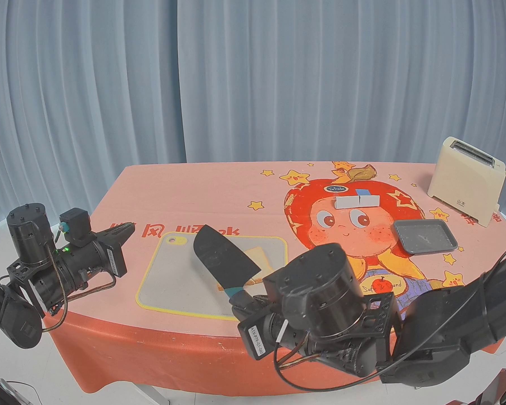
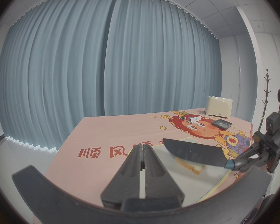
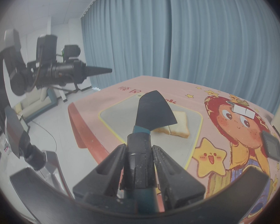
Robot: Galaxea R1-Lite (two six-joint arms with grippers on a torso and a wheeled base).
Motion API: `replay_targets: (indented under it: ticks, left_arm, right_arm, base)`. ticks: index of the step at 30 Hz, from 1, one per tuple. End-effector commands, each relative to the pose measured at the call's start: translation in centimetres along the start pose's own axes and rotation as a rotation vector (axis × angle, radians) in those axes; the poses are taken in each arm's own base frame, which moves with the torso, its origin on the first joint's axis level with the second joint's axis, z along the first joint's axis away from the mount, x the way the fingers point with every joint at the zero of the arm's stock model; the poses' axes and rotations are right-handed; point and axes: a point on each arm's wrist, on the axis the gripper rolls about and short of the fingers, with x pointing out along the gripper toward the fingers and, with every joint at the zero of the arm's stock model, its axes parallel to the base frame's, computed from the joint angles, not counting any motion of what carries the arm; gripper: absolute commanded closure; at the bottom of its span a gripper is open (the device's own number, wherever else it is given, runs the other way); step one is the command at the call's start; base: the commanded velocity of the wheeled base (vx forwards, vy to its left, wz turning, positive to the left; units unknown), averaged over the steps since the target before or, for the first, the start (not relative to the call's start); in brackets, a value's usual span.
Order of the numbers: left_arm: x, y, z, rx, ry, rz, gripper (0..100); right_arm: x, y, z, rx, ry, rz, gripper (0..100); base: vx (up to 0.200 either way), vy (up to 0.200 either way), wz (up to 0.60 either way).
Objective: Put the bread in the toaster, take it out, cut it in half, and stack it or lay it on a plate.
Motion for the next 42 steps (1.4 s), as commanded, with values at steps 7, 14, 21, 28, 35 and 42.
replay_targets:
  ticks: [7,14,21,28,35,42]
  left_arm:
    - [1.4,-1.2,-0.8,-0.148,0.049,-0.123,100]
    - [1.4,-2.4,-0.4,-0.476,0.11,-0.337,0]
    - [1.1,-4.4,-1.4,-0.676,0.249,-0.477,0]
    - [2.7,-5.8,-2.7,-0.77,0.319,-0.512,0]
    - [4.3,-5.7,-2.7,-0.952,0.232,-0.564,0]
    - [5.6,-5.5,-4.7,-1.036,0.26,-0.546,0]
  right_arm:
    - [-1.1,-1.7,1.9,0.118,-0.062,-0.01,100]
    - [-1.3,-1.8,1.8,0.144,-0.06,-0.009,100]
    - [-1.2,-2.1,1.5,0.144,-0.053,-0.02,100]
    - [-1.8,-1.9,1.5,0.133,-0.058,-0.009,100]
    - [-1.8,-1.7,0.7,0.117,-0.033,-0.008,100]
    - [-2.3,-1.4,1.0,0.113,-0.047,0.002,100]
  base:
    - [0.0,0.0,0.0]
    - [0.0,0.0,0.0]
    - [0.0,0.0,0.0]
    - [0.0,0.0,0.0]
    - [0.0,0.0,0.0]
    - [0.0,0.0,0.0]
